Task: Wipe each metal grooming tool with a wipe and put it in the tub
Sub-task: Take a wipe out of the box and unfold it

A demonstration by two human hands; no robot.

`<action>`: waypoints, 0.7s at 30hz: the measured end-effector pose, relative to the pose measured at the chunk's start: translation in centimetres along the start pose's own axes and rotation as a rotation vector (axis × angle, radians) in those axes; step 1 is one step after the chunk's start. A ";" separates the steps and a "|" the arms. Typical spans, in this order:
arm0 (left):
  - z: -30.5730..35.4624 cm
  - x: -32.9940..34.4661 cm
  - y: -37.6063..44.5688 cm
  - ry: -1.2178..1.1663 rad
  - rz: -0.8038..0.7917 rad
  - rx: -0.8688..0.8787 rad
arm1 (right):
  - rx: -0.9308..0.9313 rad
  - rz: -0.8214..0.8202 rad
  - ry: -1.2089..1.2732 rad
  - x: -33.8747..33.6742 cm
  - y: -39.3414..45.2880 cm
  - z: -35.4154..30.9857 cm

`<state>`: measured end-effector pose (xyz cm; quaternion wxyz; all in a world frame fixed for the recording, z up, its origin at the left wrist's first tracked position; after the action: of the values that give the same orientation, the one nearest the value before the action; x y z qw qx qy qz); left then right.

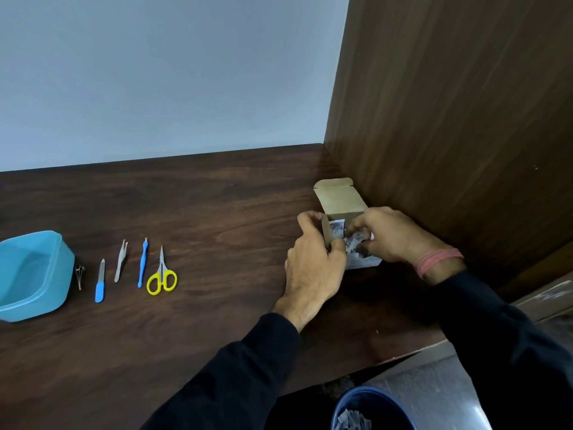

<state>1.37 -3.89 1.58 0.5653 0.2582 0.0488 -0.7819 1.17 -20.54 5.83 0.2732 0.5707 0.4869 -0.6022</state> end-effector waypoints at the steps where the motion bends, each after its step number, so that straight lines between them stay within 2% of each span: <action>1: 0.0 0.0 0.0 0.002 0.000 0.007 | -0.008 -0.015 -0.024 -0.1 0.0 -0.2; 21: -2.0 0.9 0.2 -0.127 0.000 -0.014 | -0.101 -0.026 -0.283 1.2 1.6 -2.0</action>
<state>2.03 -4.01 -0.54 0.5689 0.2041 0.0183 -0.7964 3.17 -19.08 4.49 0.3596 0.4592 0.4804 -0.6550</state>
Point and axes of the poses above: each hand's wrist, its own y-axis towards the middle knuckle, its own x-axis out of the palm, z = x × y, the point moved 5 cm from there along y, towards the middle knuckle, and after that the axes turned 12 degrees about x, right-handed, at the moved point
